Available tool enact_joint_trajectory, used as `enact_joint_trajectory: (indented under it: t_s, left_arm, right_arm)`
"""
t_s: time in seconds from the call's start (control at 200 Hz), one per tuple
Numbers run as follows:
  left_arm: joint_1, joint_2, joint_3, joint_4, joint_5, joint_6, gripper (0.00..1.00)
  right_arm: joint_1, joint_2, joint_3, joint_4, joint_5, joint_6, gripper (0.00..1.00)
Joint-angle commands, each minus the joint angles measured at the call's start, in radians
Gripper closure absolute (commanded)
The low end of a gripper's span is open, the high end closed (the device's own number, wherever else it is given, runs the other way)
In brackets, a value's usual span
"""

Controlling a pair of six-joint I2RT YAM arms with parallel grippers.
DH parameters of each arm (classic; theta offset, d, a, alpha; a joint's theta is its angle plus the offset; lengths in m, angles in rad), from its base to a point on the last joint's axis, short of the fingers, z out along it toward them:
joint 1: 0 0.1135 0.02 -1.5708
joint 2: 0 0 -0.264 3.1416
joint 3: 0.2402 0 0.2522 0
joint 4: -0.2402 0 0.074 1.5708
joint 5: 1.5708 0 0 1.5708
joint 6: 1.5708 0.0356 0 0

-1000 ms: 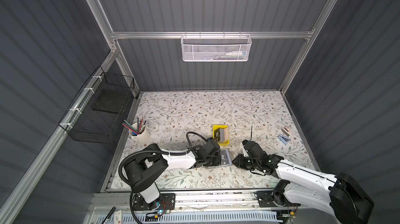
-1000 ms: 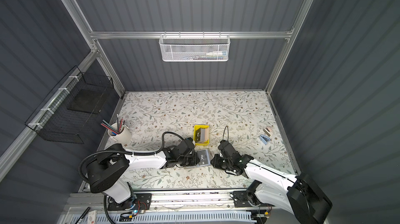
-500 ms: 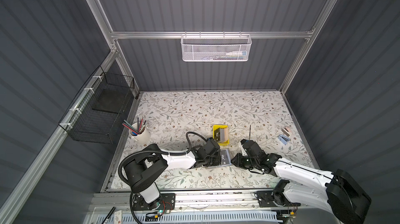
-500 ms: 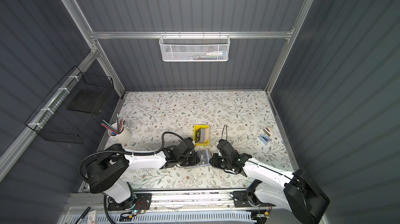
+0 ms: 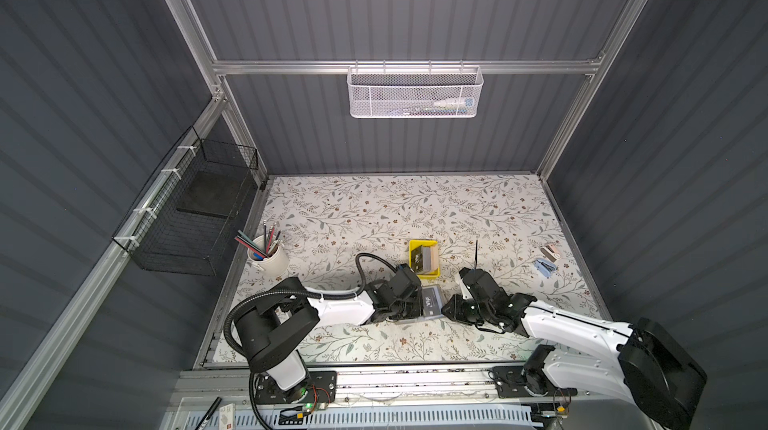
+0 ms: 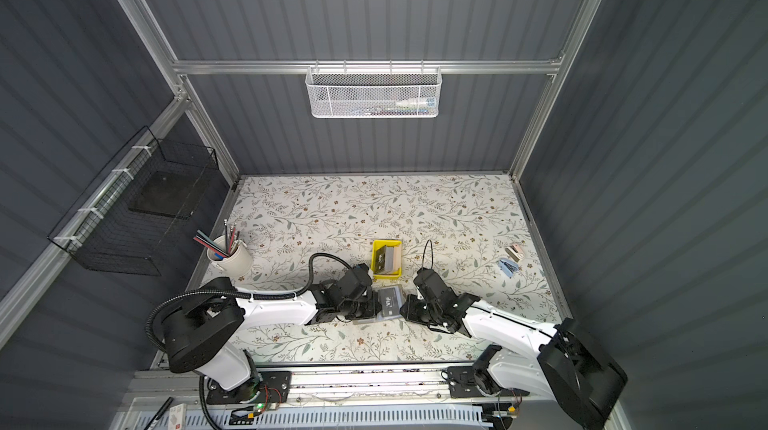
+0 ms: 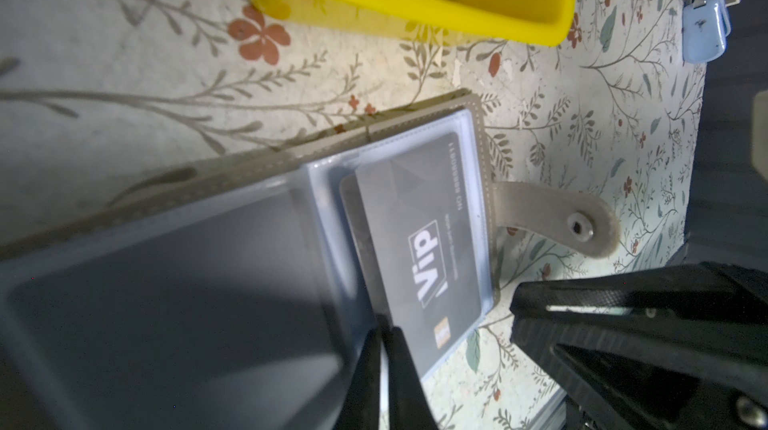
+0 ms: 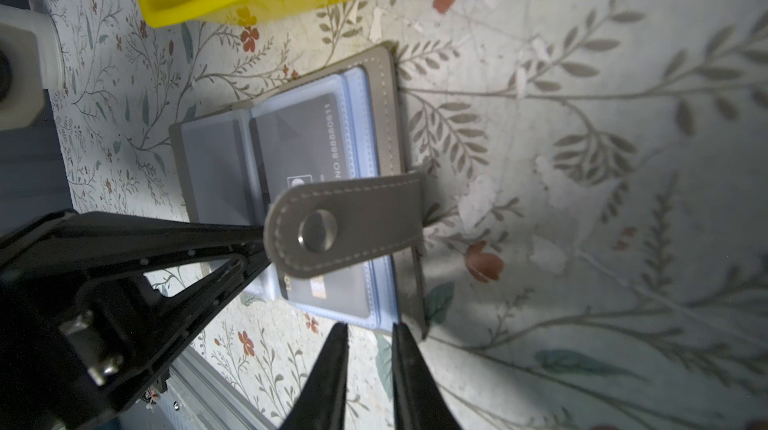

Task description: Put the credit cards into the card holder

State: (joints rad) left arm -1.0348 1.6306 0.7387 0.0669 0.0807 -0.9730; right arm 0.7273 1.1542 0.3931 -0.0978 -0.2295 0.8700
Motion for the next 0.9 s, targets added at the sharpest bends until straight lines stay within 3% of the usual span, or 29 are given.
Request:
enact_joint_trajectory:
  t_s: [0.0, 0.896]
  left_arm:
    - [-0.007, 0.003, -0.001, -0.016, -0.002, 0.001, 0.93]
    - [-0.007, 0.017, -0.031, -0.009, 0.001, -0.024, 0.97]
  right_arm:
    - [0.005, 0.009, 0.027, 0.001, -0.004, -0.017, 0.77]
    - [0.023, 0.077, 0.051, 0.047, -0.022, -0.022, 0.74]
